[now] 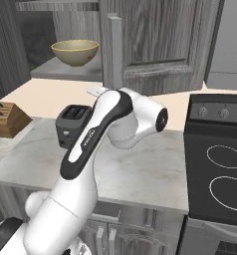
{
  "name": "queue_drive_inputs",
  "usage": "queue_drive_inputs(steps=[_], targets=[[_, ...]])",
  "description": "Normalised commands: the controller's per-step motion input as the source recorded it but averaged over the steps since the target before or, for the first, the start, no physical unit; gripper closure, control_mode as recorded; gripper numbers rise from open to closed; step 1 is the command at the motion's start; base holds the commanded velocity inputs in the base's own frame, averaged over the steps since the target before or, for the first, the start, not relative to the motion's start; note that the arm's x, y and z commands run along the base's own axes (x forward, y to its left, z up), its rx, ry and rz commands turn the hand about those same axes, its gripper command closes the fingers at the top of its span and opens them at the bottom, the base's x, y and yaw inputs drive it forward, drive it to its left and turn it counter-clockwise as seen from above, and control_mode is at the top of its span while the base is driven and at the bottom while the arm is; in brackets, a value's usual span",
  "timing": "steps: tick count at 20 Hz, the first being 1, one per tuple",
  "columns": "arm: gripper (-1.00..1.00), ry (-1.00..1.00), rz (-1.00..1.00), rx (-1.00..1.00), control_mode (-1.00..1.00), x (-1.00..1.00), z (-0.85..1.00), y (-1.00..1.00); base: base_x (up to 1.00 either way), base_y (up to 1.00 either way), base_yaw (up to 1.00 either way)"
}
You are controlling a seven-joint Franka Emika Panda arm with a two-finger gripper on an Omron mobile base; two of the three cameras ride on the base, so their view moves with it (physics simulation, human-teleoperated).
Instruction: Open the cabinet. Pick the bowls from the counter and place them in the cabinet. Then close the cabinet.
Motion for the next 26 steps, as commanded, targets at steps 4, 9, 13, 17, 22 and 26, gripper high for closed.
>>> queue_drive_inputs(steps=[4, 9, 13, 17, 22, 26], targets=[[-1.0, 0.0, -0.05, -0.1, -1.0, 1.0, 0.21, 0.5, 0.0, 0.0, 0.0], [-1.0, 0.0, -0.06, -0.07, -1.0, 0.99, 0.15, 0.33, 0.0, 0.0, 0.0], [-1.0, 0.0, -0.07, -0.04, -1.0, 0.87, 0.01, 0.24, 0.0, 0.0, 0.0], [-1.0, -0.03, -0.06, 0.0, -1.0, 0.79, 0.0, 0.23, 0.0, 0.0, 0.0], [-1.0, -0.02, -0.06, 0.0, -1.0, 0.82, 0.0, 0.21, 0.0, 0.0, 0.0], [-1.0, -0.01, -0.05, 0.0, -1.0, 0.84, 0.0, 0.17, 0.0, 0.0, 0.0]])
